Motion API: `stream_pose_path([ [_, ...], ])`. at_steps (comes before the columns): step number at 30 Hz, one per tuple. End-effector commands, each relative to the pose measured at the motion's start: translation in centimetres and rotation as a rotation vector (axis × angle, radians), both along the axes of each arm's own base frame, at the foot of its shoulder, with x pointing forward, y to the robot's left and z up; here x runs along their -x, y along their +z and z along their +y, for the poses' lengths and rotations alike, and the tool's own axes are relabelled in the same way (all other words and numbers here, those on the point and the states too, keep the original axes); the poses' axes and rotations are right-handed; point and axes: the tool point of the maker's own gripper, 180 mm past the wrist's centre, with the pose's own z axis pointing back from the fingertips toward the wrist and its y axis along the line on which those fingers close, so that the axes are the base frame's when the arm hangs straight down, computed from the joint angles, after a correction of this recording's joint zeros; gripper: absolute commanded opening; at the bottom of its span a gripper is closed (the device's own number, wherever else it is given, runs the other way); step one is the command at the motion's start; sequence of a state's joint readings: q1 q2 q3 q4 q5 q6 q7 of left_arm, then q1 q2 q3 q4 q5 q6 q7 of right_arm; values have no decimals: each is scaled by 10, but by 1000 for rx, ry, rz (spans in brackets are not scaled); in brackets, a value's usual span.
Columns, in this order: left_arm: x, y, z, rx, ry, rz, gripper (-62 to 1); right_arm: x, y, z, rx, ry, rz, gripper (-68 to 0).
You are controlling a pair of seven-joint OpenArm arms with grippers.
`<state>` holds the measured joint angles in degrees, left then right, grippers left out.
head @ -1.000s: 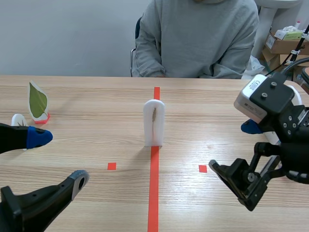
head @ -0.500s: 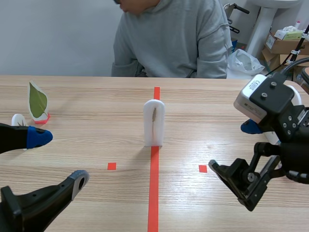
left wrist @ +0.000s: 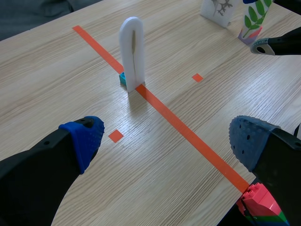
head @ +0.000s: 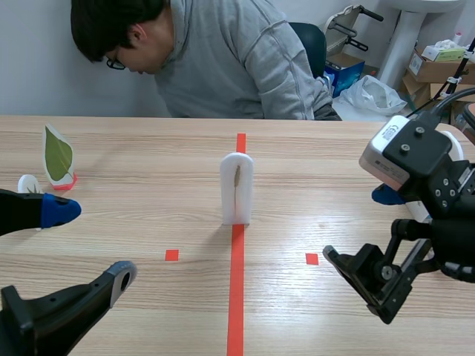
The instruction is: Do the leaf sorting experiment
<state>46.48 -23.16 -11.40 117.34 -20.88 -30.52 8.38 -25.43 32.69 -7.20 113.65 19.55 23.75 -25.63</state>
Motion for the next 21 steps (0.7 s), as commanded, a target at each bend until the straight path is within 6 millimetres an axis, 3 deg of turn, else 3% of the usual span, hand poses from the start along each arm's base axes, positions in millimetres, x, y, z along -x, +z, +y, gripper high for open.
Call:
stream_pose_path([
  [1, 0, 6, -4, 32, -1, -15, -43, -6, 9, -1, -6, -3, -35, -97],
  [21, 0, 4, -4, 20, -4, -6, -43, -6, 10, -1, -4, -3, -38, -97],
])
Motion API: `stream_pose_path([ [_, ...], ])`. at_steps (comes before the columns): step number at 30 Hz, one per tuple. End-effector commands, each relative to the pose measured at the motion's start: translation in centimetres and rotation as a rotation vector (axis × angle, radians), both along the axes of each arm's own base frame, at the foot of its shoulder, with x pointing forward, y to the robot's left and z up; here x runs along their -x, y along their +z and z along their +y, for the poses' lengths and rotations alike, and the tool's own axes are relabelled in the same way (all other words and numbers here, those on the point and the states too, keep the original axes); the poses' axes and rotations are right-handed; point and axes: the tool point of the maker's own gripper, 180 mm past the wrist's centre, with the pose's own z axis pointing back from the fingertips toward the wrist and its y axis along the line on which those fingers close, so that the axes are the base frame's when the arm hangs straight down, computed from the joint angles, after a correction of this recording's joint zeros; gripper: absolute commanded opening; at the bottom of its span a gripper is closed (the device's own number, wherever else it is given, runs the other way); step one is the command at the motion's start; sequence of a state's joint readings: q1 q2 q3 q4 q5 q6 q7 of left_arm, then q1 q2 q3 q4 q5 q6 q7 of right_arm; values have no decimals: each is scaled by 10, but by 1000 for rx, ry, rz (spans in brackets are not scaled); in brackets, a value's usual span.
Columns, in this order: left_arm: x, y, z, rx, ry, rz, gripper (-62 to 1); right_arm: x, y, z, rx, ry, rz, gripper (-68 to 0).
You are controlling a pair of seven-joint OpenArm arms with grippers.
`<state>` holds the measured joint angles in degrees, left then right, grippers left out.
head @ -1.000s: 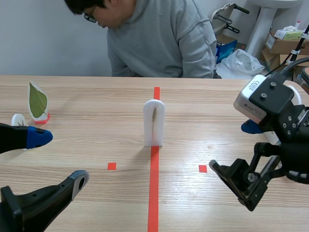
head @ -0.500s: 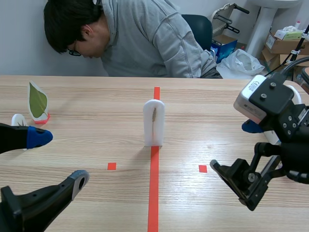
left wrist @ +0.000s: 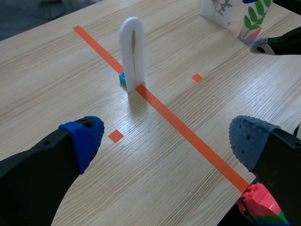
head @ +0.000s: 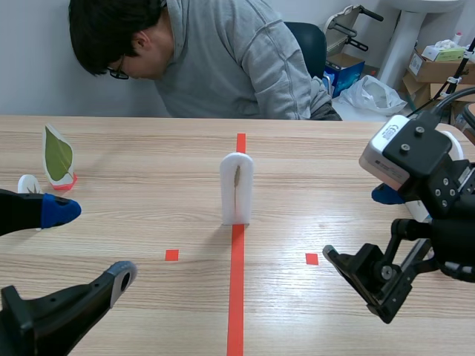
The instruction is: Do the leaf sorting experiment
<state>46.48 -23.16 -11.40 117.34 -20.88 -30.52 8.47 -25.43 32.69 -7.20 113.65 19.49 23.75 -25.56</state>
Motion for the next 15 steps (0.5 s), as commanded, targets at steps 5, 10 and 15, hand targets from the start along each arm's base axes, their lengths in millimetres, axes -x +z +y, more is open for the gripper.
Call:
stream_pose_path([
  [5, -11, -6, 3, -77, -5, 0, -43, -6, 10, -1, -3, -3, -37, -97],
  [10, -37, -14, 13, -130, -21, -52, -43, -6, 10, -1, 1, -3, -38, -97],
  [15, -73, -36, 19, -144, -55, -52, -43, -7, 8, -4, 26, -1, -45, -97],
])
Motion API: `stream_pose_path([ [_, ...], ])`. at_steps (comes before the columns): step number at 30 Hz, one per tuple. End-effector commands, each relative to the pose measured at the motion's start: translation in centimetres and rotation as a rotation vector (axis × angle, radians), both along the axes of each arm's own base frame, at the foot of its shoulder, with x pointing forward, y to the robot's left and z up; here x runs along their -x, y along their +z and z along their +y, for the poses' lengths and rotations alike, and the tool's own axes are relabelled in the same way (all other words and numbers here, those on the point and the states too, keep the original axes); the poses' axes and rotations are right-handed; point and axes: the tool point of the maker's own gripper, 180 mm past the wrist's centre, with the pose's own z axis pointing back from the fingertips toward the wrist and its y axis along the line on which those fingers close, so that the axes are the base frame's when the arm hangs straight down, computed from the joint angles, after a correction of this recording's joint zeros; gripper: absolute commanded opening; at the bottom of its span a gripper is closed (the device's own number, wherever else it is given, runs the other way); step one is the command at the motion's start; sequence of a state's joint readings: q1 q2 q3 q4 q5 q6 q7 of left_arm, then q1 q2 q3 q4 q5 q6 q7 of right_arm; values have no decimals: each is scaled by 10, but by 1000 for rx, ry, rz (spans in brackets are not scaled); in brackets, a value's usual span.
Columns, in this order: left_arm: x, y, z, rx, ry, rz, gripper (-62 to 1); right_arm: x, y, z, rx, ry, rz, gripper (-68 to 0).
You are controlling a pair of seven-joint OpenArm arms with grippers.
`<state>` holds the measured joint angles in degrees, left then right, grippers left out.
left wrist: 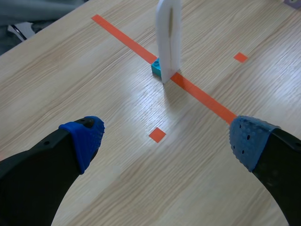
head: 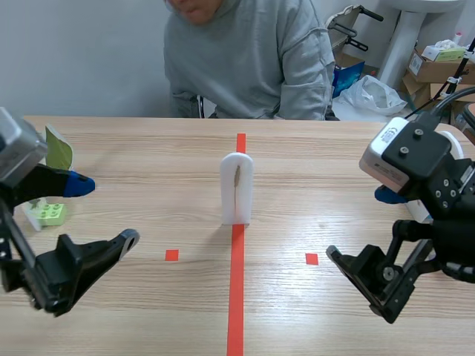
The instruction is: Do the leaf sorting experiment
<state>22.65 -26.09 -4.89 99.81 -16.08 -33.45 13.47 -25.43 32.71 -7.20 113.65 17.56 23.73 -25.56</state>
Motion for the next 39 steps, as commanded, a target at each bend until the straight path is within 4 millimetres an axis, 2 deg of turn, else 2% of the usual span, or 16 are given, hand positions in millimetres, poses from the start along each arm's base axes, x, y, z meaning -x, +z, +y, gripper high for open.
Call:
stream_pose_path([
  [1, -13, 1, -3, 9, -35, -17, -43, -6, 10, -1, 1, -2, -38, -97],
  [6, -48, -24, -11, 12, -76, 19, -43, -7, 9, -2, 11, -2, -41, -97],
  [11, -68, -45, -36, -11, -163, 43, -42, -7, 9, -2, 11, -2, -42, -97],
  [18, -82, -61, -78, -24, -247, 62, -42, -7, 9, -2, 11, -2, -42, -97],
  [23, -93, -68, -103, -9, -244, 59, -42, -7, 9, -2, 11, -2, -42, -97],
  [31, -104, -73, -129, 15, -237, 51, -42, -7, 10, -2, 7, 0, -46, -97],
  [39, -108, -70, -143, 30, -211, 27, -42, -9, 15, 2, -16, 9, -69, -97],
])
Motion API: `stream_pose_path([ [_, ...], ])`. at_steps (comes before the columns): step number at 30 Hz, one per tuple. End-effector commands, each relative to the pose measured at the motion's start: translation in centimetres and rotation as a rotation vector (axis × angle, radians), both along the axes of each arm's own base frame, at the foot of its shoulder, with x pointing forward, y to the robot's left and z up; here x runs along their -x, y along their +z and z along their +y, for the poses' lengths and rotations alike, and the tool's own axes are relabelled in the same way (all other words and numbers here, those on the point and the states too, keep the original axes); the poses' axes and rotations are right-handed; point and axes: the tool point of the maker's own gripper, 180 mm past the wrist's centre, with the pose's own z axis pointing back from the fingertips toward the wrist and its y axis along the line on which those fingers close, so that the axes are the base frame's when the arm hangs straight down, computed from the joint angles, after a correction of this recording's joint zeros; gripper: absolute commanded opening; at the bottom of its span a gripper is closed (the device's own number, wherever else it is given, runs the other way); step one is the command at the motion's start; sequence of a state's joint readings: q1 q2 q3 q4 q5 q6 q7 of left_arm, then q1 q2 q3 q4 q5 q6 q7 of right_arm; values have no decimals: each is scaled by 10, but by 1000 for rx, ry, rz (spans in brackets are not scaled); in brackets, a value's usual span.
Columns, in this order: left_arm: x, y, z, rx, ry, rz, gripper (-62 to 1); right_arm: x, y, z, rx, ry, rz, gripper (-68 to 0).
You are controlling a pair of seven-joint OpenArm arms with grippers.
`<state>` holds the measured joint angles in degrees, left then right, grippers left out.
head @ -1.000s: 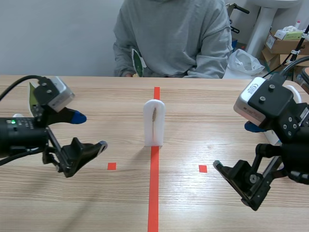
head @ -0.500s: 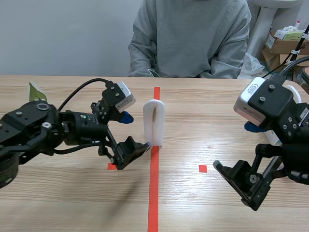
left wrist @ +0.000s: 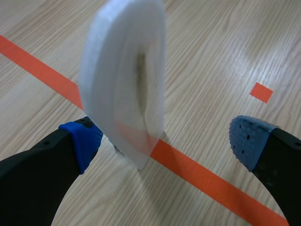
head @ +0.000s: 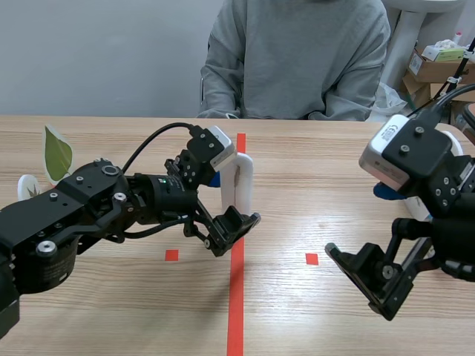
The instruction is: Do the leaf sorting experiment
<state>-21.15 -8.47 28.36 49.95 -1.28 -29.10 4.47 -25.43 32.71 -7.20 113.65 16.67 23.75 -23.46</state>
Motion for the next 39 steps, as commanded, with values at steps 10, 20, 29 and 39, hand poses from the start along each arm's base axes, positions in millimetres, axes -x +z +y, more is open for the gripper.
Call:
stream_pose_path([
  [10, -9, 16, -8, 32, 7, -41, -98, -6, 11, 0, -7, -2, -40, -97],
  [20, -9, 23, -18, 70, 6, -54, -347, -6, 11, -1, -6, -2, -40, -97],
  [29, -9, 29, -31, 102, 5, -60, -492, -6, 10, -1, -4, -3, -38, -97],
  [39, -9, 29, -30, 100, 5, -59, -561, -6, 10, -1, -5, -2, -38, -97],
])
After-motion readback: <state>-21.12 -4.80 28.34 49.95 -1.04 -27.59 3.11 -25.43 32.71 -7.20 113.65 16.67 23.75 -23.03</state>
